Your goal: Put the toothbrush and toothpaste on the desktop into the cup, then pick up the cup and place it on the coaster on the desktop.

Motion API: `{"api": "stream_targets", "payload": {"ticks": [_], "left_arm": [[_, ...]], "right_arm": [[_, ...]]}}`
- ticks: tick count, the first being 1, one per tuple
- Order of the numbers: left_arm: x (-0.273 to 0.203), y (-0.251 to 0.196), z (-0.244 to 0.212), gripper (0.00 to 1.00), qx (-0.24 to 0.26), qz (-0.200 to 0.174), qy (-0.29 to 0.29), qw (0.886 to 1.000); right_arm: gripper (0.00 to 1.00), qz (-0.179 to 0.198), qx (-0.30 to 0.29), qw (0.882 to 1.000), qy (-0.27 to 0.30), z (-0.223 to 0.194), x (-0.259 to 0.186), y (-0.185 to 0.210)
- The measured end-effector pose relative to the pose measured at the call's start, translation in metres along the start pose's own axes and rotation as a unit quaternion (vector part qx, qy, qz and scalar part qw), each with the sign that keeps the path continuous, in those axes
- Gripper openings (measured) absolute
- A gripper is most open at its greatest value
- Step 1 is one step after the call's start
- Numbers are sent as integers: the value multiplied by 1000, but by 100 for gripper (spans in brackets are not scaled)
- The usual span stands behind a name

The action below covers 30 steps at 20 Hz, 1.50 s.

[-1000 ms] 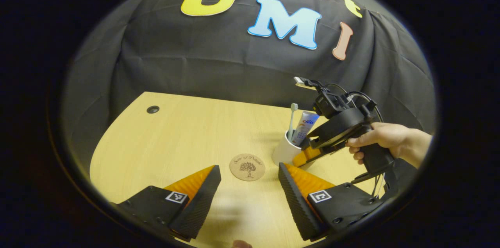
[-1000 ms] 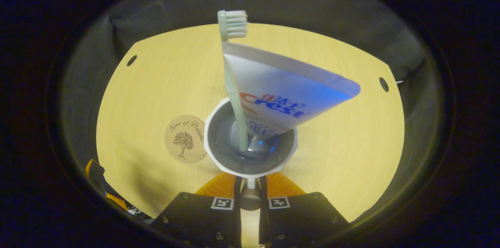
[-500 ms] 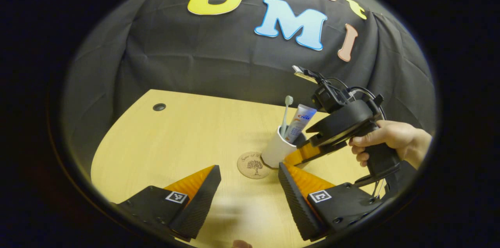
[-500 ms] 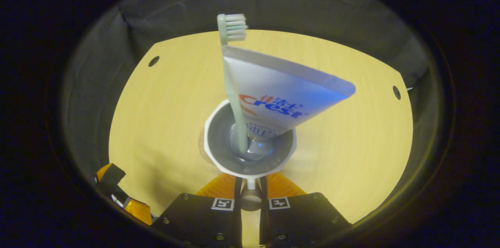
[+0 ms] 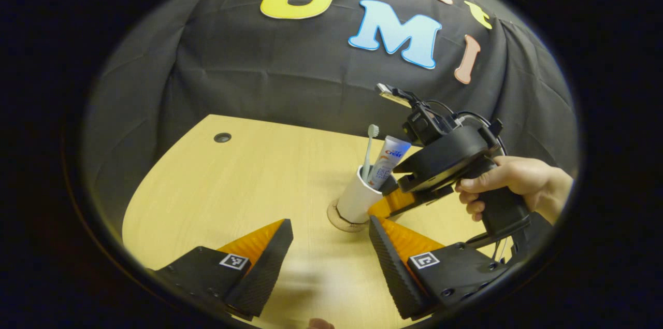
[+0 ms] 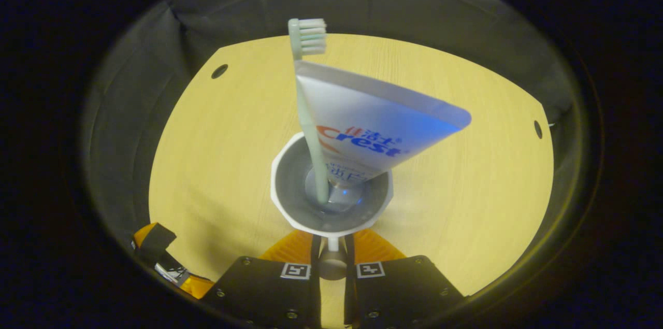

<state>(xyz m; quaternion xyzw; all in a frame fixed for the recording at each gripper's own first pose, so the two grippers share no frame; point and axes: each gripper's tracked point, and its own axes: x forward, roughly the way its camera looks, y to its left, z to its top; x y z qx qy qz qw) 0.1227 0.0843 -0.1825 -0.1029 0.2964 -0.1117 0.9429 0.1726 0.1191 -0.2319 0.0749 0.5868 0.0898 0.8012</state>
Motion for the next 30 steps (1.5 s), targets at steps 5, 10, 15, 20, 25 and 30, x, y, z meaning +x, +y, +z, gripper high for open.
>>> {"api": "stream_targets", "payload": {"ticks": [5,10,15,20,25,30], "left_arm": [[-4,9,-1,100,-4,0,2,1000],[-3,13,1,97,4,-1,1,1000],[-3,3,4,97,9,-7,-3,1000],[-5,-16,11,96,27,-12,-15,999],[-10,-43,21,96,49,-14,-36,998],[-17,-81,32,96,68,-20,-63,996]], "right_arm": [[17,-14,1,1000,4,-1,-2,-1],[26,-11,9,1000,4,-2,-6,-4],[43,-6,8,1000,-20,0,-33,-13],[60,9,24,997,-71,-7,-74,-15],[74,-27,36,987,-152,-26,-125,-55],[89,-75,51,967,-239,-49,-168,-101]]}}
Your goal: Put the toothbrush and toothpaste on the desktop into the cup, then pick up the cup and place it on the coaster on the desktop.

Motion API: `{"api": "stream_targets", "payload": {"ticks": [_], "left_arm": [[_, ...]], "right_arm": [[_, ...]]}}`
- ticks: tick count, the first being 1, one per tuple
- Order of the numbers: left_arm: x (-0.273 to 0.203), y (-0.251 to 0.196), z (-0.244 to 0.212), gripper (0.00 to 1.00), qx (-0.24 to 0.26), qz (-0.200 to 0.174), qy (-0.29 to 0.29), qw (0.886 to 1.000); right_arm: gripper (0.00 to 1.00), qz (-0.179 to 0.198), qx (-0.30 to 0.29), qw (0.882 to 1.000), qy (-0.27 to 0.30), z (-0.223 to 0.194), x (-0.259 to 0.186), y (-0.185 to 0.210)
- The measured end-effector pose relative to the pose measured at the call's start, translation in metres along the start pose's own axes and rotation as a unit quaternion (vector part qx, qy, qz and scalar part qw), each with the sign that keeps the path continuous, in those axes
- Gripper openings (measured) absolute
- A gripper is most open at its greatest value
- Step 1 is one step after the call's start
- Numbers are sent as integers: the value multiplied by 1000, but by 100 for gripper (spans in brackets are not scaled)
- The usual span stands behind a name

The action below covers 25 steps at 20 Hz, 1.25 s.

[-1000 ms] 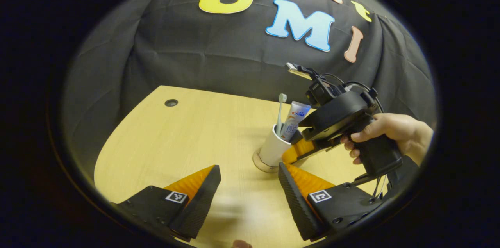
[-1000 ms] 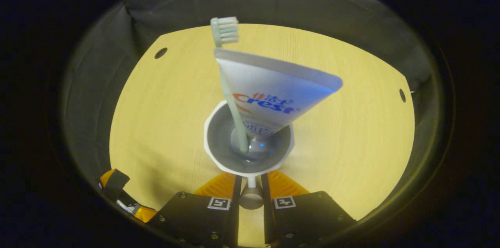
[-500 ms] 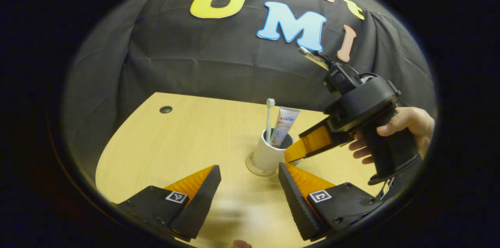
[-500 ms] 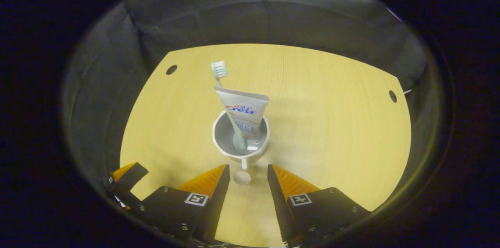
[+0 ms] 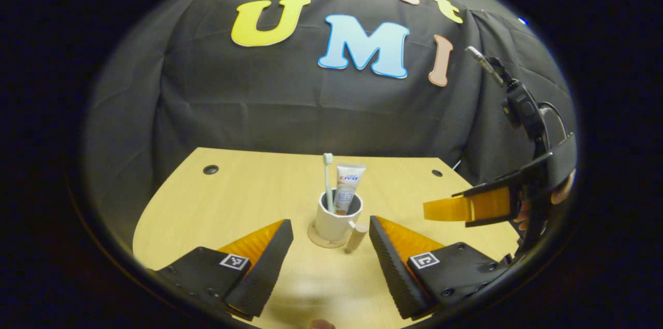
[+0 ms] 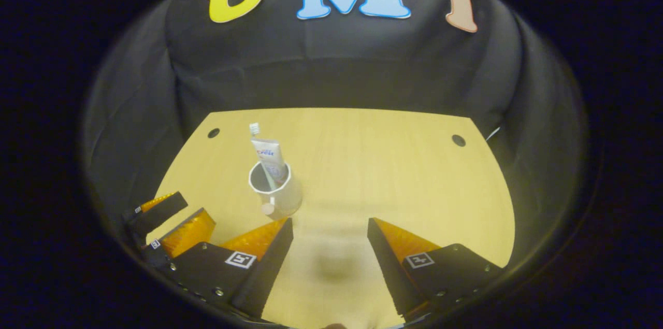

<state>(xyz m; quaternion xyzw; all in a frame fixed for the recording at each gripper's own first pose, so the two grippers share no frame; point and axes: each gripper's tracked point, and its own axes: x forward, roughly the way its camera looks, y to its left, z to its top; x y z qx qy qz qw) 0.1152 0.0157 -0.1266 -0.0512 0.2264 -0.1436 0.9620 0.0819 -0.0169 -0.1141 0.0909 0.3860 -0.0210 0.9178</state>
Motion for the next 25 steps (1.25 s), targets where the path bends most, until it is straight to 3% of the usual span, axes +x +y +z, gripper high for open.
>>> {"api": "stream_targets", "payload": {"ticks": [7,10,16,20,25], "left_arm": [[-14,-58,17,96,8,3,-38,999],[-22,-74,26,96,11,16,-61,998],[-56,-85,38,94,6,51,-111,992],[-76,-82,44,96,-5,60,-141,988],[-97,-83,60,96,5,66,-170,983]], "right_arm": [[89,-28,-23,993,-113,4,-40,-47],[89,-33,-60,982,-175,12,-65,-52],[92,-2,-94,957,-275,22,-100,-37],[89,-12,-117,940,-321,30,-115,-36],[89,-26,-132,929,-343,39,-135,-42]]}}
